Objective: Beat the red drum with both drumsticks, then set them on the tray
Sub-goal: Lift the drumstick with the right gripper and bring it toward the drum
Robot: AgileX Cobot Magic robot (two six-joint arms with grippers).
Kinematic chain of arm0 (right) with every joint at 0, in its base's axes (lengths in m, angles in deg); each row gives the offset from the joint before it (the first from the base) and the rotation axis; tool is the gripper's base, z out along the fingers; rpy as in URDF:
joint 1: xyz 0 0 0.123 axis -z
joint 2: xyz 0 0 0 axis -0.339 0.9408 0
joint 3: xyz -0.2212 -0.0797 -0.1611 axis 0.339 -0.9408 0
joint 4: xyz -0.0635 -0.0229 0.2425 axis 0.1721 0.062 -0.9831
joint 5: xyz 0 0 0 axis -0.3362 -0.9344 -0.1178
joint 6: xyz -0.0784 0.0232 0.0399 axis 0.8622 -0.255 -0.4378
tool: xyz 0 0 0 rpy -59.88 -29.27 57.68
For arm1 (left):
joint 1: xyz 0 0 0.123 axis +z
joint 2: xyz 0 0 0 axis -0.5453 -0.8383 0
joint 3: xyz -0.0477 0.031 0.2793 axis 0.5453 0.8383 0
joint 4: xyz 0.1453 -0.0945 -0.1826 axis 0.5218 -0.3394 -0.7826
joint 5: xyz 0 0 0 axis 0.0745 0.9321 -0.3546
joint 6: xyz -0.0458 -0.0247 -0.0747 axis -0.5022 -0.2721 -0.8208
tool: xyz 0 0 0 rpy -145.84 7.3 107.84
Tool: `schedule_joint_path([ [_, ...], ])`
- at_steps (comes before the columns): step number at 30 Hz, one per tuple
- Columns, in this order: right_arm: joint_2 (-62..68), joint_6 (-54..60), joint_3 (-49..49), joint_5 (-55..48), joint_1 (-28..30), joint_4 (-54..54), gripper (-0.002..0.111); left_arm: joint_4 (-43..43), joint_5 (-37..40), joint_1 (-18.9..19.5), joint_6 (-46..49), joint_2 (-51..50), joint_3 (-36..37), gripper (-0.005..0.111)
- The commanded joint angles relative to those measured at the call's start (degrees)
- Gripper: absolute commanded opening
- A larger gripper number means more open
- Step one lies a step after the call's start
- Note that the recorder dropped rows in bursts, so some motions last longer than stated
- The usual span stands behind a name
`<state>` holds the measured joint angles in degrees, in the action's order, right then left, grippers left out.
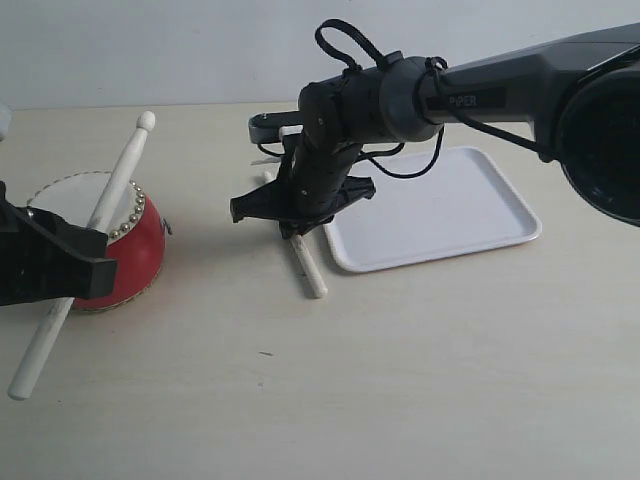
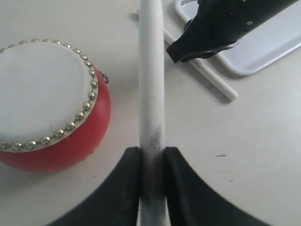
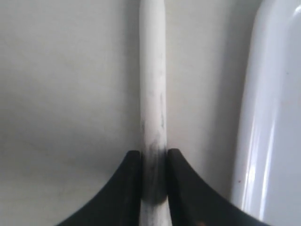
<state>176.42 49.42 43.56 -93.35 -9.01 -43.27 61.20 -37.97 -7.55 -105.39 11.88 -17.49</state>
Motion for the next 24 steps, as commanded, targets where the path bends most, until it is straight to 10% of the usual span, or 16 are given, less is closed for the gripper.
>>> schedule_joint_path([
  [1,1.8,2.0,-0.6,-4.4,-0.1,-0.2,0.000,0.1,-0.3,0.1,0.1,0.3,0.3,0.000],
  [24,-13.6,32.3,3.0,-9.7,-7.6,-15.9,0.000,3.6,-0.2,0.1,0.2,0.3,0.3,0.000],
])
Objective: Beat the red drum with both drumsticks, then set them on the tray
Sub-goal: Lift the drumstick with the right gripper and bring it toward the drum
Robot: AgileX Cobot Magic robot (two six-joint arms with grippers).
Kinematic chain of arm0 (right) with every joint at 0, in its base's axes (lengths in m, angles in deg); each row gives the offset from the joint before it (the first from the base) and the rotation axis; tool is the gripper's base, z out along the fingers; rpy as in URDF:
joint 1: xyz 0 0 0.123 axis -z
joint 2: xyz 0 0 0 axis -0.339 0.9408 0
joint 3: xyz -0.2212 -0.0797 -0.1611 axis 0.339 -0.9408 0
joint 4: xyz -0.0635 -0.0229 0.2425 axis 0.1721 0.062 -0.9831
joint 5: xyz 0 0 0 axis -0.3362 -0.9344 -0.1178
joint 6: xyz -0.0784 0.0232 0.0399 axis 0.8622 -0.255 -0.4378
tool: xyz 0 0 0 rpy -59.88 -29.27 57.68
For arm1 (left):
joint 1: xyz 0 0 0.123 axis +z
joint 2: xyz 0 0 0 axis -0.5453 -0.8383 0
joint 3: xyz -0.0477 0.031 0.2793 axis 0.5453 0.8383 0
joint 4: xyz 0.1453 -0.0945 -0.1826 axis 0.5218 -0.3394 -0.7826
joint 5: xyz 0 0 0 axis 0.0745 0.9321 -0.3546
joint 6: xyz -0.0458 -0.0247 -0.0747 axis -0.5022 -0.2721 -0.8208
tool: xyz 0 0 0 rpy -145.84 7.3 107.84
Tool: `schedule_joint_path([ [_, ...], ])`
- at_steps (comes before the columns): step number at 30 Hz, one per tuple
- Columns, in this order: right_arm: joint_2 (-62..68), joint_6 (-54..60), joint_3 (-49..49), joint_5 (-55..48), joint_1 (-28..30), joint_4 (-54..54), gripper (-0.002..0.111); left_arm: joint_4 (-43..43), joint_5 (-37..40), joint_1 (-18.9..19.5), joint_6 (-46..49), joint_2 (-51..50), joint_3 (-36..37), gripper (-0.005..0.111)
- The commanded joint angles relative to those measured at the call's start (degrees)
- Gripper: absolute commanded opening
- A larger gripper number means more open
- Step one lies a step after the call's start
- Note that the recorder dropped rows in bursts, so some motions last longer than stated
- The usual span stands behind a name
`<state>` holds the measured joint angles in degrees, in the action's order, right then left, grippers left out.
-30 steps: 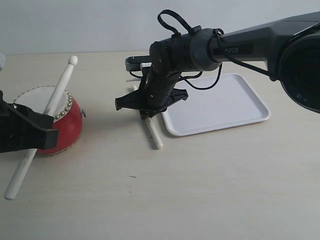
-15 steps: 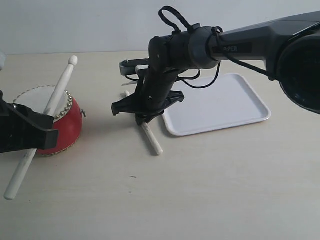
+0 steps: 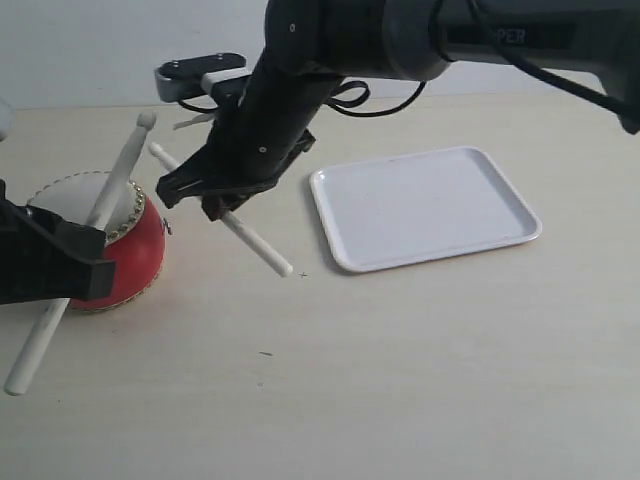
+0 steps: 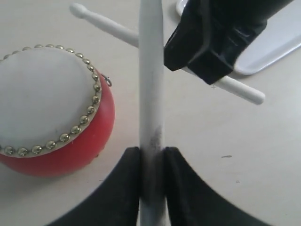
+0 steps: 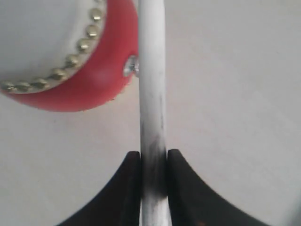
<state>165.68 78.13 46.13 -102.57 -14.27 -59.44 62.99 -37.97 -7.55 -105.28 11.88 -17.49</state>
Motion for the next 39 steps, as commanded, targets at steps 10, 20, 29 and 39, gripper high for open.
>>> schedule_joint_path([
  [10,-11.8,3.1,0.4,-6.9,-5.5,10.7,0.000,11.1,1.9,0.1,-0.5,0.3,0.3,0.000],
  [20,-10.6,-5.2,0.3,-6.7,-5.5,16.4,0.000,27.8,6.8,0.1,-13.8,0.3,0.3,0.000],
  [29,-7.2,-6.2,0.3,-5.1,-6.2,16.4,0.000,34.5,15.6,0.1,-13.8,0.3,-1.9,0.000],
  [39,-7.3,-9.4,0.4,-6.4,-12.6,35.6,0.000,14.6,33.0,0.1,18.1,-5.1,-17.0,0.000],
])
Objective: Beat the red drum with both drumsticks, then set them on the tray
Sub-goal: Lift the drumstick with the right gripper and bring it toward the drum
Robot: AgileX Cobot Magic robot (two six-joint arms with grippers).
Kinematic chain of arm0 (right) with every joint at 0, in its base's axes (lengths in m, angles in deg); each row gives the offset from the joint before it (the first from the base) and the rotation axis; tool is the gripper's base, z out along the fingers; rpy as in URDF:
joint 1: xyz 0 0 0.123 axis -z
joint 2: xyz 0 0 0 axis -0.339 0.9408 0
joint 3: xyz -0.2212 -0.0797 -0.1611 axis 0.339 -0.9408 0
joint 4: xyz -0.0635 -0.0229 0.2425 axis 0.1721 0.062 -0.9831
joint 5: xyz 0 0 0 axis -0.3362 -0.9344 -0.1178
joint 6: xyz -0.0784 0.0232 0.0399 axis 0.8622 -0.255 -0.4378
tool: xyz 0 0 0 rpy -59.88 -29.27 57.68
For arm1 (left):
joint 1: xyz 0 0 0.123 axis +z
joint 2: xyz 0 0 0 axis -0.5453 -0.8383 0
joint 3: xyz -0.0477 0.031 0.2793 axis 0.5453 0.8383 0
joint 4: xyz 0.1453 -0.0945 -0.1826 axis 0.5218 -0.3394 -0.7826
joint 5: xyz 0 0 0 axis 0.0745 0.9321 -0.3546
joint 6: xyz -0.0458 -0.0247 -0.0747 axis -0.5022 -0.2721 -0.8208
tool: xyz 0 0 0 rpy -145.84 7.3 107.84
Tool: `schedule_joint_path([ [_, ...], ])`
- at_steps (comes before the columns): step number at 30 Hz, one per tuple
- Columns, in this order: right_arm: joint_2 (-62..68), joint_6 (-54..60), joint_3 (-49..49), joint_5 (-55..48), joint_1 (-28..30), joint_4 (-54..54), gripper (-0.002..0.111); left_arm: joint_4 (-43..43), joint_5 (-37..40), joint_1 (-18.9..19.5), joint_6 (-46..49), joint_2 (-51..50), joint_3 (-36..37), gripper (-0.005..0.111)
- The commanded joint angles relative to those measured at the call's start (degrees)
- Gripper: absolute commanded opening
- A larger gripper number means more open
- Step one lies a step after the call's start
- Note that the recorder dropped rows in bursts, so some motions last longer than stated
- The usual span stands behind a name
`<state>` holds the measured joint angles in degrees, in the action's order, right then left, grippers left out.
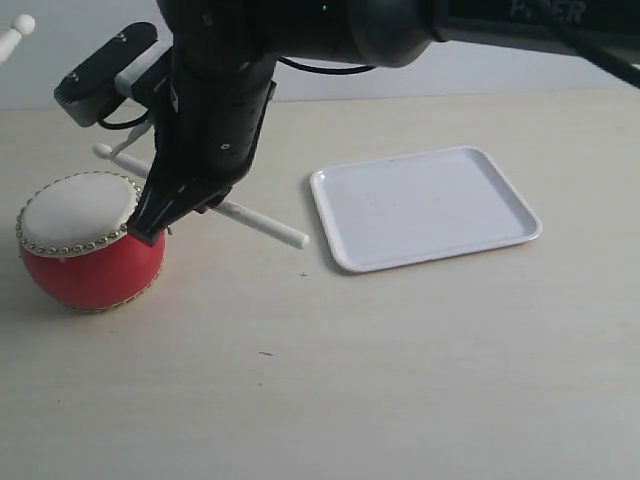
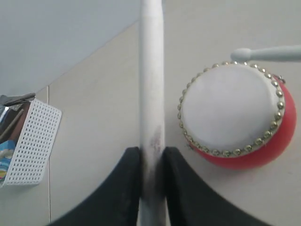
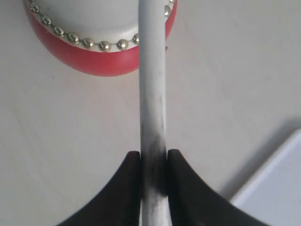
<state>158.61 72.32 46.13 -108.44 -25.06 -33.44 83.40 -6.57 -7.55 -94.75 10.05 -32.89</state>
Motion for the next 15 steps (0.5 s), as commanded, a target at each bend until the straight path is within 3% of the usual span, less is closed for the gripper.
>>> schedule_joint_path([
  [1,-0.2,-4.6,0.4,-1.2,-2.0,10.9,0.000,-7.0,0.9,0.1,9.1,-4.2,-1.6,0.000],
  [5,-0.2,-5.3,0.4,-4.5,-2.1,12.1,0.000,-8.5,0.1,0.9,12.1,-8.4,-1.6,0.000],
  [15,-0.2,-5.2,0.4,-5.0,-2.1,12.8,0.000,-10.1,-0.9,6.9,12.0,-12.4,-1.6,0.000],
])
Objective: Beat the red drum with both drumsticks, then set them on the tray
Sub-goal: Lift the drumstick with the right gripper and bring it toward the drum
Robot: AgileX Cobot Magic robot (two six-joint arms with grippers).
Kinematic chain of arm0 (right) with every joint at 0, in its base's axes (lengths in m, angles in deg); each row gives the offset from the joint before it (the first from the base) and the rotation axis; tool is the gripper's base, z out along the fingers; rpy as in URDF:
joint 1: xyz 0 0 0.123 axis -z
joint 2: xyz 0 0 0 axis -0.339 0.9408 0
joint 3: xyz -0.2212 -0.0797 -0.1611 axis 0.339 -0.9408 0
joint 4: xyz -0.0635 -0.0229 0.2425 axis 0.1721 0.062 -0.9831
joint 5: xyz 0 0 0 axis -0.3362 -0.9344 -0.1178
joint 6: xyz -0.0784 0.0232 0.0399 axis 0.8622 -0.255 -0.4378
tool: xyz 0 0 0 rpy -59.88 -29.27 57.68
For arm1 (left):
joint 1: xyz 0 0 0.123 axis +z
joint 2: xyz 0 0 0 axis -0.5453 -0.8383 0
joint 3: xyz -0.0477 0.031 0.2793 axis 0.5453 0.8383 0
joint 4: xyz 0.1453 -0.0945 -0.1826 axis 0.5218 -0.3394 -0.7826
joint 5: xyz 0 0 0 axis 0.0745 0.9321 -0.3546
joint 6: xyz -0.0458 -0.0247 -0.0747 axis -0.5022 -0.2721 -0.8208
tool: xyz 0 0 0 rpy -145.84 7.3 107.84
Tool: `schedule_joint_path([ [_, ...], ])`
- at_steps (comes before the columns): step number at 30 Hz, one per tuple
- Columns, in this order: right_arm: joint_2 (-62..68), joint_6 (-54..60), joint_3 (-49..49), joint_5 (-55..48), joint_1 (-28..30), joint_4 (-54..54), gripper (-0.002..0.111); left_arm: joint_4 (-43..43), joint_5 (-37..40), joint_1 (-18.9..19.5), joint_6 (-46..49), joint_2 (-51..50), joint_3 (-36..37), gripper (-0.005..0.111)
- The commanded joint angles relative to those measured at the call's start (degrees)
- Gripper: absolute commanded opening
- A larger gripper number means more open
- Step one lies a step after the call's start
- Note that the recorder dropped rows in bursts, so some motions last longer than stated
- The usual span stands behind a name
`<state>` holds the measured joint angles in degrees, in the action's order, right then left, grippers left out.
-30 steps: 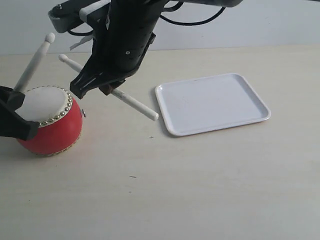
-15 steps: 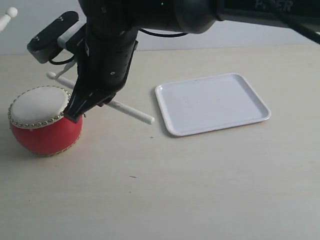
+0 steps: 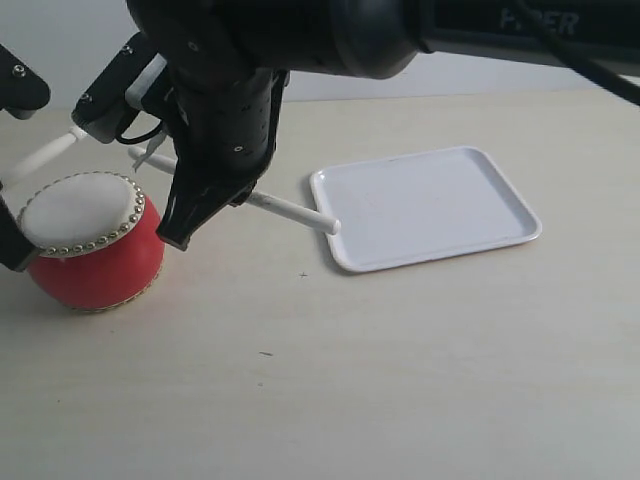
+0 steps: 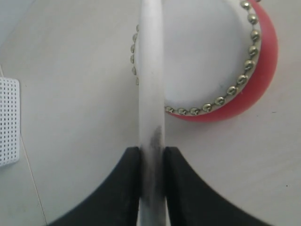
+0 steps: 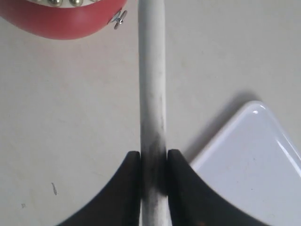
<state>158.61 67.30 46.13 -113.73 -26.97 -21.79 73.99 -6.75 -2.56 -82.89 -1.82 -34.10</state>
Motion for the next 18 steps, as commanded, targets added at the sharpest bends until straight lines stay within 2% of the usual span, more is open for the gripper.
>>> schedule_joint_path([
  [1,-0.2,-0.2,0.4,0.3,-0.1,1.2,0.000,-1.1,-1.0,2.3,0.7,-0.7,-0.4,0.000],
  [11,-0.2,0.0,0.4,0.3,-0.1,3.8,0.000,-4.1,-0.1,2.5,8.8,-0.9,-0.4,0.000],
  [18,0.1,6.3,0.4,0.4,-0.1,3.7,0.000,-6.9,0.0,2.5,10.1,-1.1,-0.4,0.000],
])
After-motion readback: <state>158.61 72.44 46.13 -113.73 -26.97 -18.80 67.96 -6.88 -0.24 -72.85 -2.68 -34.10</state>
